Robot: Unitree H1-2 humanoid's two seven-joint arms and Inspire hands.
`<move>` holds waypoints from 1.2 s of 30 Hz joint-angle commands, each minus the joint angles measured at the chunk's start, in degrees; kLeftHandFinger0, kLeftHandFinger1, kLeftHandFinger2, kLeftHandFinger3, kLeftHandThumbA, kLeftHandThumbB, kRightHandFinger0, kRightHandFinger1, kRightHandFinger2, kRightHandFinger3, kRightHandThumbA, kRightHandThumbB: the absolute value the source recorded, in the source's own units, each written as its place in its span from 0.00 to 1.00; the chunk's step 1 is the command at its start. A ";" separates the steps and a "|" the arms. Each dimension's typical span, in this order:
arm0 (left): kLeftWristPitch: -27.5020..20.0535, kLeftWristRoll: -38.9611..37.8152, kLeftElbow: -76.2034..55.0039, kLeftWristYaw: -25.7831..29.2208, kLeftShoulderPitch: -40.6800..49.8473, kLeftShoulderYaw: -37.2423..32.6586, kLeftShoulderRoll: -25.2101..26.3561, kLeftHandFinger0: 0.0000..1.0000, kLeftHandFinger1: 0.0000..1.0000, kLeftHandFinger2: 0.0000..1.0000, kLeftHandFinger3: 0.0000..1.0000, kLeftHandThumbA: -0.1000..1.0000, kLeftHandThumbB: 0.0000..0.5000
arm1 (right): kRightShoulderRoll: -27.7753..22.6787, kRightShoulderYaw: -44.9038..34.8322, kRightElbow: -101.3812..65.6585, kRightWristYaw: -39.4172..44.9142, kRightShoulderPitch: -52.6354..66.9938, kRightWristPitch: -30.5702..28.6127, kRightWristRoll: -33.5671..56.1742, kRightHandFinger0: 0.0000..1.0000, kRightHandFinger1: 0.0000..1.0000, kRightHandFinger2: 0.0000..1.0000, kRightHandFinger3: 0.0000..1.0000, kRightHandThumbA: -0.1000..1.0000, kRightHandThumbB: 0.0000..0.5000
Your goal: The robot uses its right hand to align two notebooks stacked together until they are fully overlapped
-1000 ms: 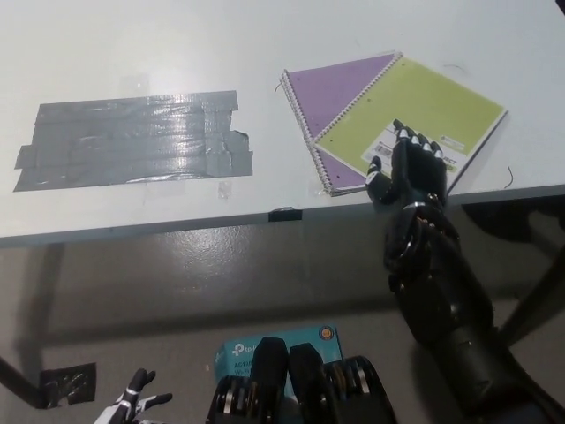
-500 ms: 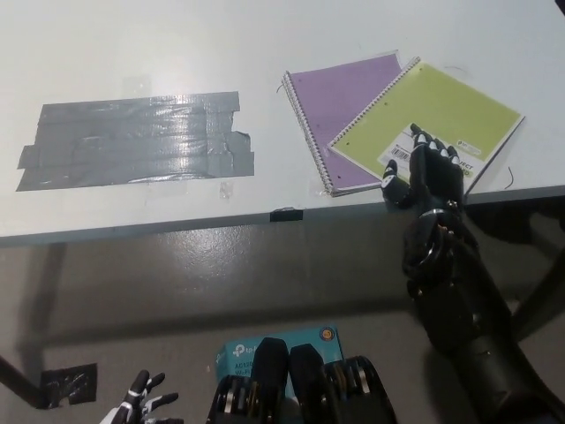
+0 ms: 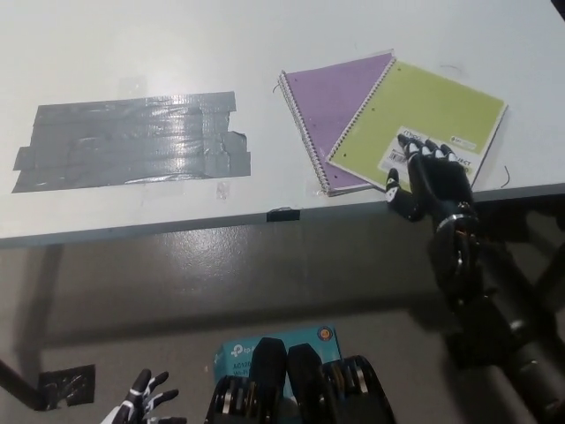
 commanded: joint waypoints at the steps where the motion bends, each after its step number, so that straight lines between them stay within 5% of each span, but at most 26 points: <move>1: -1.20 -1.36 -0.97 -2.63 0.52 0.97 2.27 0.69 0.76 0.91 1.00 1.00 1.00 | -5.76 9.70 0.76 14.70 1.87 -9.27 -2.06 1.00 1.00 1.00 1.00 1.00 0.83; 9: -2.33 -0.32 -0.60 -2.39 1.06 1.15 2.04 0.64 0.72 0.88 1.00 1.00 1.00 | -9.82 15.87 2.49 13.84 2.36 -12.49 -3.05 1.00 1.00 1.00 1.00 1.00 0.90; 15: -1.30 -0.26 -0.86 -2.74 1.05 0.95 1.63 0.65 0.73 0.90 1.00 1.00 1.00 | -10.20 20.81 1.08 12.81 2.67 -14.30 -5.38 1.00 1.00 1.00 1.00 1.00 0.86; 17: -1.66 -0.13 -0.73 -2.88 0.81 0.89 1.55 0.59 0.70 0.89 1.00 1.00 1.00 | -9.88 21.98 1.57 11.66 2.04 -15.79 -6.16 1.00 1.00 1.00 1.00 1.00 0.85; 25: -1.09 -0.32 -0.65 -4.09 0.01 0.65 2.02 0.73 0.75 0.89 1.00 1.00 1.00 | -9.27 24.81 4.48 10.90 -1.31 -17.87 -7.11 1.00 1.00 1.00 1.00 1.00 0.85; 27: -1.01 -0.29 -0.80 -3.88 -0.13 0.68 1.72 0.64 0.71 0.87 1.00 1.00 1.00 | -8.74 25.00 6.01 13.40 -2.76 -15.67 -7.37 1.00 1.00 1.00 1.00 1.00 0.93; 33: -0.63 -0.32 -1.16 -4.07 -0.16 0.56 1.95 0.70 0.76 0.93 1.00 1.00 1.00 | -8.01 24.56 8.90 13.89 -5.32 -15.41 -7.13 1.00 1.00 1.00 1.00 1.00 0.89; 36: -0.09 0.38 -1.58 -3.83 -0.84 0.41 2.33 0.64 0.72 0.93 1.00 1.00 1.00 | -7.57 24.23 11.07 13.14 -7.39 -16.70 -7.02 1.00 1.00 1.00 1.00 1.00 0.87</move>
